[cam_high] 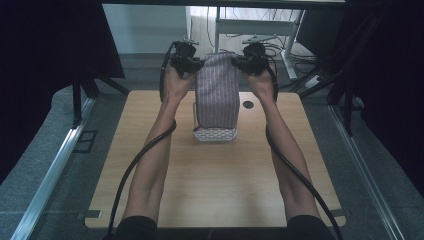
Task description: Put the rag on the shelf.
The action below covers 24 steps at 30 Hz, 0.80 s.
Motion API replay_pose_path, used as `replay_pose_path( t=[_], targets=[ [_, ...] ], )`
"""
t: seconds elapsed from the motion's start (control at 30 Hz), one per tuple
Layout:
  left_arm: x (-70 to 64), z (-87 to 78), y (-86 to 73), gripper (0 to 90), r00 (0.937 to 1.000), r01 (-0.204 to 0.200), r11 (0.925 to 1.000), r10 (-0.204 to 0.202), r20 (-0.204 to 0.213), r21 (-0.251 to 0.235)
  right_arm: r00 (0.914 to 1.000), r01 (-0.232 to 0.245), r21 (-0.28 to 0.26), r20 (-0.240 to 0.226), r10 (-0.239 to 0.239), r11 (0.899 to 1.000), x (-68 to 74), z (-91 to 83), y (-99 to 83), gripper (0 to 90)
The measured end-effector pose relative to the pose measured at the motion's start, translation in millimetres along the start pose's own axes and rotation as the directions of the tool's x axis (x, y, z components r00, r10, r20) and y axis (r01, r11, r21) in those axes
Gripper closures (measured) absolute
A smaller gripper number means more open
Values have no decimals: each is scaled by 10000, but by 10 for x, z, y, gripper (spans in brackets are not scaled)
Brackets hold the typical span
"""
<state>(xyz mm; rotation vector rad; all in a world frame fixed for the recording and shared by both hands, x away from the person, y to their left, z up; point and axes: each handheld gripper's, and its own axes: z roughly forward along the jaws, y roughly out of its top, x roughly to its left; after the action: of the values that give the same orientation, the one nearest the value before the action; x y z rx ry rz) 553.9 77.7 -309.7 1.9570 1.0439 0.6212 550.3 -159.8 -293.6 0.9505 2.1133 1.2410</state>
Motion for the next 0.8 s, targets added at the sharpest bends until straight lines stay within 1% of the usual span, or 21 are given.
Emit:
replay_pose_path(
  t=[0.13,0.17,0.2,0.27,0.37,0.4,0.47,0.5,0.53,0.6,0.63,0.67,0.7,0.73,0.77,0.8],
  targets=[
    [7,183,-96,782,9998,-137,9983,146,-154,569,10000,-37,409,6,37,9992,-14,145,-90,842],
    [5,229,-126,781,9992,-315,9963,334,-224,801,9999,-100,690,-8,101,9976,-12,222,-151,841],
    [-5,255,-146,781,9991,-302,9952,327,-260,928,9999,-100,690,-8,101,9976,-12,222,-151,841],
    [-16,318,-197,780,9986,-402,9918,442,-301,1214,10000,-5,960,17,3,9954,-6,282,-211,839],
    [-32,396,-266,776,9976,-518,9850,586,-373,1647,9998,-136,1233,-111,150,9923,-8,347,-289,831],
    [-42,413,-282,770,9972,-554,9835,631,-398,1723,9997,-172,1347,-148,193,9907,-10,370,-320,823],
    [-49,435,-308,730,9968,-595,9806,684,-411,1867,9995,-229,1474,-167,257,9888,-10,394,-357,804],
    [-51,446,-324,676,9973,-550,9786,636,-375,1984,9995,-237,1517,-189,268,9881,-16,399,-375,788],
    [-50,446,-335,625,9969,-578,9784,673,-414,1983,9989,-339,1594,-268,387,9866,-24,405,-393,757],
    [-34,442,-362,553,9977,-495,9791,578,-363,1972,9986,-366,1659,-328,426,9855,-39,401,-420,708],
    [-30,431,-373,528,9977,-466,9787,555,-391,1998,9978,-463,1680,-380,534,9847,-49,398,-432,690],
    [-26,418,-383,499,9978,-407,9804,500,-434,1928,9973,-535,1693,-412,613,9841,-59,392,-443,665],
    [-16,408,-388,472,9981,-390,9817,470,-388,1862,9965,-626,1681,-443,710,9838,-67,391,-456,641],
    [-3,373,-402,441,9993,-246,9847,291,-235,1724,9957,-703,1709,-480,796,9828,-80,378,-480,610],
    [-3,373,-402,427,9993,-246,9847,291,-235,1724,9957,-703,1709,-480,796,9828,-80,378,-480,610],
    [-1,352,-407,427,9994,-217,9862,256,-222,1639,9954,-718,1711,-505,815,9826,-84,376,-490,600]
  ],
)
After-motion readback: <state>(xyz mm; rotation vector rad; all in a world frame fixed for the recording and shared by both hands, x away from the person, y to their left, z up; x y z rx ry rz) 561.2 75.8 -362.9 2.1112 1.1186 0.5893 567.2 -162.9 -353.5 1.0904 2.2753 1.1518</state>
